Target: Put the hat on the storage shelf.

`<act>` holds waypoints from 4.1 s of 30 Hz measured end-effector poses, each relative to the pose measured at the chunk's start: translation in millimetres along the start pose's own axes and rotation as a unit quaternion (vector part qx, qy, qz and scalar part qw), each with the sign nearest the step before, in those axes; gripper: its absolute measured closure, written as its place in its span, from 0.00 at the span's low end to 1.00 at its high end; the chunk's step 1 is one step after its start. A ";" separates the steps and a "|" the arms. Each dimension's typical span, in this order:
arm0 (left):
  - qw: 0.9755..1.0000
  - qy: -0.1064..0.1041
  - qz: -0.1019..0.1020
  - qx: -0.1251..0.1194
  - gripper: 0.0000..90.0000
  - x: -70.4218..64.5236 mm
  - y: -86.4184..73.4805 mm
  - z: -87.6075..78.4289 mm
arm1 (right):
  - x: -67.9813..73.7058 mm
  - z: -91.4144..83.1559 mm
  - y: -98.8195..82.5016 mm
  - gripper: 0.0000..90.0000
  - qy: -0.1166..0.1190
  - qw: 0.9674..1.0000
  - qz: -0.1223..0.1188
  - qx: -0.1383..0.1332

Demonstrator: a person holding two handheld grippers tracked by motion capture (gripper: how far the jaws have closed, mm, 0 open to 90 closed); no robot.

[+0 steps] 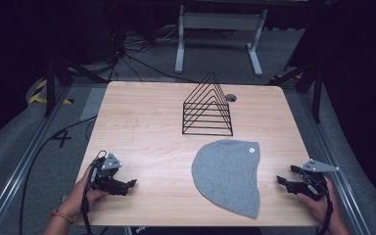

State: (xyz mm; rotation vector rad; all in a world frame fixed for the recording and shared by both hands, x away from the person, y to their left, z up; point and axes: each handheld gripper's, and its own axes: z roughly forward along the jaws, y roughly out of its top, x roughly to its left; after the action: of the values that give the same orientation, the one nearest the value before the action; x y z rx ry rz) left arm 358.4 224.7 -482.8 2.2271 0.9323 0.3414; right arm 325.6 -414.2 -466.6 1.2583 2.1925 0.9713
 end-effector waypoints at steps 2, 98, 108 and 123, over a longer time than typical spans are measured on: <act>1.000 0.000 0.000 -0.001 0.00 -0.3 0.6 0.7 | 0.0 -0.3 -0.2 0.28 -0.003 1.000 -0.002 0.000; 0.995 -0.057 0.077 0.015 0.42 -42.7 101.6 72.2 | 106.6 70.4 87.2 0.87 0.144 0.971 -0.179 0.068; 0.995 -0.073 0.057 0.026 0.36 -43.3 100.5 71.0 | 105.2 87.4 121.9 0.64 0.122 0.981 -0.142 0.047; 0.996 -0.058 0.061 0.023 0.22 -53.5 97.6 72.9 | 106.4 124.6 131.3 0.52 0.140 0.978 -0.138 0.075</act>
State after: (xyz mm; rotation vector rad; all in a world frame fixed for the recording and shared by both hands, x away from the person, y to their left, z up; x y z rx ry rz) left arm 406.3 101.5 -467.9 2.3253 0.7523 0.2459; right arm 429.3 -232.1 -453.1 0.8855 2.6153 0.9298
